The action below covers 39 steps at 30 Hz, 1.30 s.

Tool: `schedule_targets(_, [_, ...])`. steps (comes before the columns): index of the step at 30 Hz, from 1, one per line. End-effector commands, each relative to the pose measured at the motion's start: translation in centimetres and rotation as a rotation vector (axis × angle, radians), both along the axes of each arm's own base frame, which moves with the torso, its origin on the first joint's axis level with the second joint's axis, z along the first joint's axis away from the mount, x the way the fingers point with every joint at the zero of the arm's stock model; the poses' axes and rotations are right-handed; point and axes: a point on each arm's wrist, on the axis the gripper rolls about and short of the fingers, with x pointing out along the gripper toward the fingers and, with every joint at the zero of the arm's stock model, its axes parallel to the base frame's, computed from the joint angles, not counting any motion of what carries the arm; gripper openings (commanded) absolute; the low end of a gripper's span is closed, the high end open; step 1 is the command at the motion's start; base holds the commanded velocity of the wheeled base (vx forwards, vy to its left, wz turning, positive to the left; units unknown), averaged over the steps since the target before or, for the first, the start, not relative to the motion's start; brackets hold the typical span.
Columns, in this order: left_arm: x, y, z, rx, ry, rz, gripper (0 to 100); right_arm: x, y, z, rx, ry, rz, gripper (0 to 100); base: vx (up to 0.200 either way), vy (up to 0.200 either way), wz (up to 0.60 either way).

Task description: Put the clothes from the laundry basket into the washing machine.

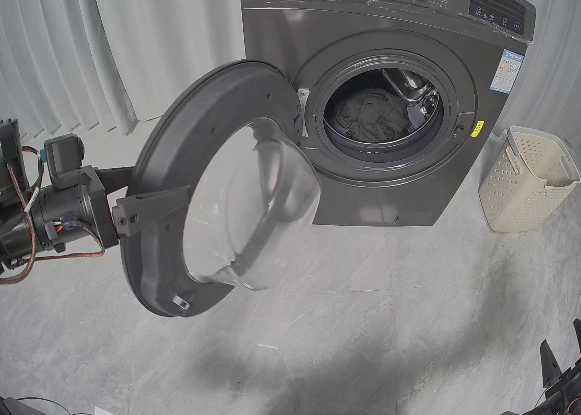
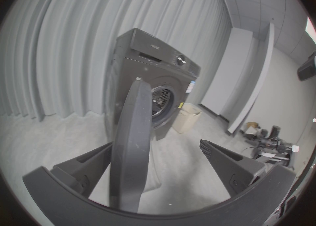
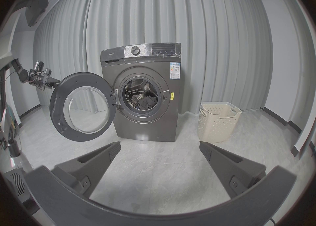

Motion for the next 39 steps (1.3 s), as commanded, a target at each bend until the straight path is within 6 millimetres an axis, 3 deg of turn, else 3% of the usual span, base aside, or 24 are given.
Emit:
schedule_targets(1, [-4.3, -1.4, 1.1, -0.074, -0.011, -0.130, 100, 0.0, 0.0, -0.5, 0.000, 0.002, 0.000, 100, 0.000, 0.000, 0.00])
schedule_targets(9, [-4.8, -0.5, 1.0, -0.063, -0.042, 0.007, 100, 0.0, 0.0, -0.5, 0.000, 0.002, 0.000, 100, 0.000, 0.000, 0.00])
schedule_targets(12, [-2.2, -0.2, -0.5, 0.025, -0.023, 0.187, 100, 0.0, 0.0, -0.5, 0.000, 0.002, 0.000, 100, 0.000, 0.000, 0.00])
schedule_targets(18, [0.4, -1.3, -3.1, 0.140, 0.016, 0.232, 100, 0.0, 0.0, -0.5, 0.000, 0.002, 0.002, 100, 0.000, 0.000, 0.00])
schedule_targets(23, [1.1, -3.5, -3.9, 0.156, 0.038, 0.169, 100, 0.0, 0.0, -0.5, 0.000, 0.002, 0.003, 100, 0.000, 0.000, 0.00])
schedule_targets(26, [1.6, -6.2, -3.8, 0.156, 0.031, 0.115, 100, 0.0, 0.0, -0.5, 0.000, 0.002, 0.005, 100, 0.000, 0.000, 0.00])
schedule_targets(29, [2.4, -7.7, -3.8, 0.162, 0.028, 0.102, 100, 0.0, 0.0, -0.5, 0.000, 0.002, 0.005, 100, 0.000, 0.000, 0.00])
schedule_targets(39, [4.6, -11.0, -3.3, 0.148, 0.009, 0.079, 100, 0.0, 0.0, -0.5, 0.000, 0.002, 0.005, 100, 0.000, 0.000, 0.00])
